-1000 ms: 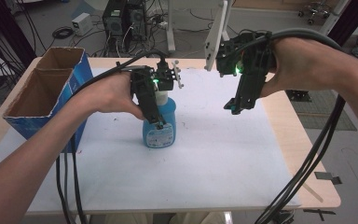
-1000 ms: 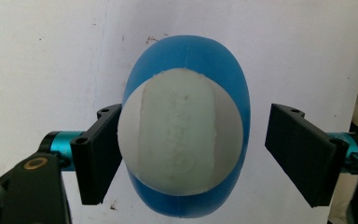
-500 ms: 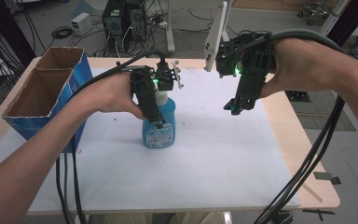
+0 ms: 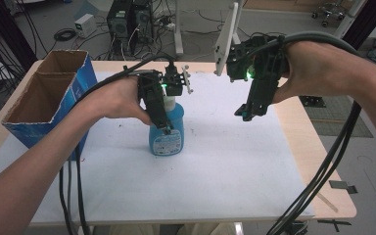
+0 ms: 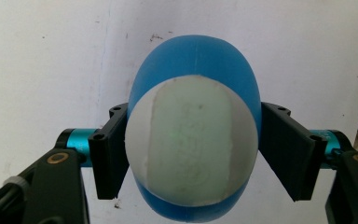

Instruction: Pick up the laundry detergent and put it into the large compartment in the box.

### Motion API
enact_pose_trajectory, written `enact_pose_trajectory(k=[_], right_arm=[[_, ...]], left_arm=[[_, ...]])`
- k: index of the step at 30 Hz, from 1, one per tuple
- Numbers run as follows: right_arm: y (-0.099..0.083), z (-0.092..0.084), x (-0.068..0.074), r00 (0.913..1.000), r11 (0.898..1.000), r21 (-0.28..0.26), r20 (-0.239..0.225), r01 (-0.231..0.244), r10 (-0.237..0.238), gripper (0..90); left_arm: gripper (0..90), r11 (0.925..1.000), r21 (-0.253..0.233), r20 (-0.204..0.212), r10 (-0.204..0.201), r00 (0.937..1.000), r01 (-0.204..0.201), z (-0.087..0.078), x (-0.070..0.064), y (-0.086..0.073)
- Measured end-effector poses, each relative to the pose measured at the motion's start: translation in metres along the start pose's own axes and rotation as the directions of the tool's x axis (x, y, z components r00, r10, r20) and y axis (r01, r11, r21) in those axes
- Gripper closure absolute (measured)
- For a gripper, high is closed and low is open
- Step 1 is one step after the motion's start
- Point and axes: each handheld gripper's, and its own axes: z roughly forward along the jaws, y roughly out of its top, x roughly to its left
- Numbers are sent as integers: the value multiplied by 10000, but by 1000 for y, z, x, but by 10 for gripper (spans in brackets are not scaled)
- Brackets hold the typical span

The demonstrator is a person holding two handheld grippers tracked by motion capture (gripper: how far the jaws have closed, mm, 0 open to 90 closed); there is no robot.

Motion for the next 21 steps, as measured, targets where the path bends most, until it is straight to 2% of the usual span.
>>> enact_pose_trajectory(k=[21], right_arm=[[0, 1, 0, 10000, 10000, 72, 9, -20, 20, 123]], left_arm=[[352, 10000, 74, -256, 12, 9997, -11, 0, 0, 1]])
